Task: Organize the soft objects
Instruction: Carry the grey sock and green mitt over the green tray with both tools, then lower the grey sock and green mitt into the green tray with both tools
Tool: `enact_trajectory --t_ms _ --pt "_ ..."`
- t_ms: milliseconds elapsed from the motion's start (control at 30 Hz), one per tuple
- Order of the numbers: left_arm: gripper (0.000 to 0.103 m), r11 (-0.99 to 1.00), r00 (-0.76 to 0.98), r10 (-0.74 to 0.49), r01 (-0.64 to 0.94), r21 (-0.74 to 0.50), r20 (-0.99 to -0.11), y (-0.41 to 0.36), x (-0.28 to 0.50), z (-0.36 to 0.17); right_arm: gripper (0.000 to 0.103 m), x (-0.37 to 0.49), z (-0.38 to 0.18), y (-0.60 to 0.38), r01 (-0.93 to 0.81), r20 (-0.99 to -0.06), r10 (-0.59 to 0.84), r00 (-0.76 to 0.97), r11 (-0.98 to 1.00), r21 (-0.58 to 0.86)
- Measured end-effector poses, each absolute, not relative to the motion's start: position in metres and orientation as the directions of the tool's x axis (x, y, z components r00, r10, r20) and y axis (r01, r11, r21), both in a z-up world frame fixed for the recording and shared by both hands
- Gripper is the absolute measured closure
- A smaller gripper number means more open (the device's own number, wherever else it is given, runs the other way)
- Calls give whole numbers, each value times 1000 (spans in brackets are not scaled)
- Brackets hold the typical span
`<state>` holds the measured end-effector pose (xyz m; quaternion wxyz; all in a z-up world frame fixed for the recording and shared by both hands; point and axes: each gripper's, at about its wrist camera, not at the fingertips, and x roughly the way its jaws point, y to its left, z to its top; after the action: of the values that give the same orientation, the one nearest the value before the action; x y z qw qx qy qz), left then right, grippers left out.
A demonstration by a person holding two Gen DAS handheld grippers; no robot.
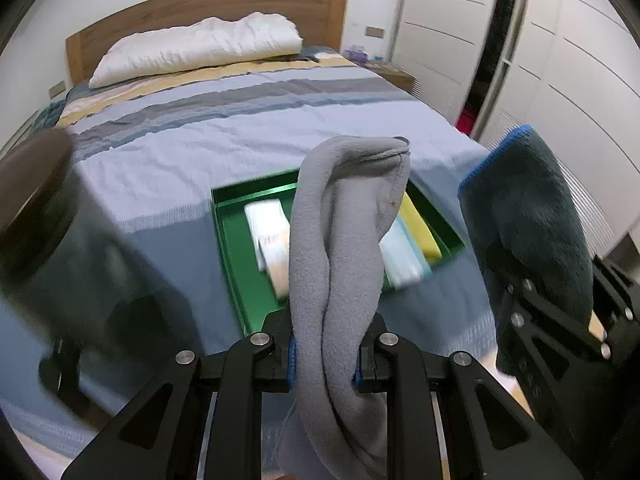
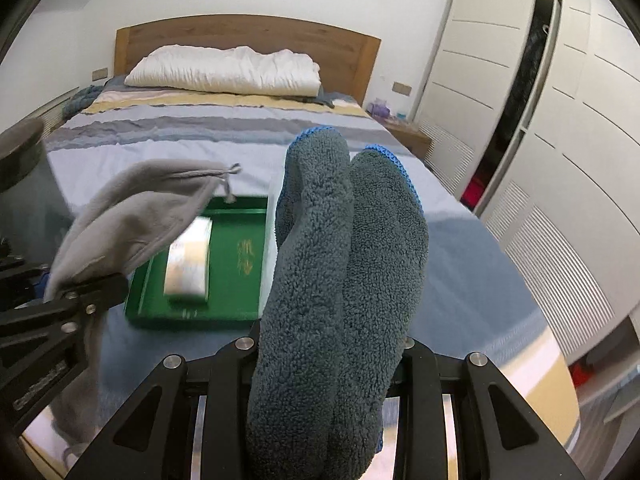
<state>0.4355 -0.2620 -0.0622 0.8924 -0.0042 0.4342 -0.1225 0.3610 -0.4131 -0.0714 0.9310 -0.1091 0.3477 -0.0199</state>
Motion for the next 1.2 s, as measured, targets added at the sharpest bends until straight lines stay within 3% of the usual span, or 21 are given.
enact_trajectory --t_ms 467,767,1200 --pt "86 960 518 -277 116 -255 -809 -277 533 -111 73 481 -116 -403 -45 -646 -148 749 961 -271" --pt "86 961 510 -275 121 -248 -815 -281 547 -133 73 528 -133 -397 -141 -664 -99 741 944 -298" --pt "86 969 483 -245 97 -227 -841 -289 557 -146 73 529 -134 -426 -179 -703 -86 706 939 -295"
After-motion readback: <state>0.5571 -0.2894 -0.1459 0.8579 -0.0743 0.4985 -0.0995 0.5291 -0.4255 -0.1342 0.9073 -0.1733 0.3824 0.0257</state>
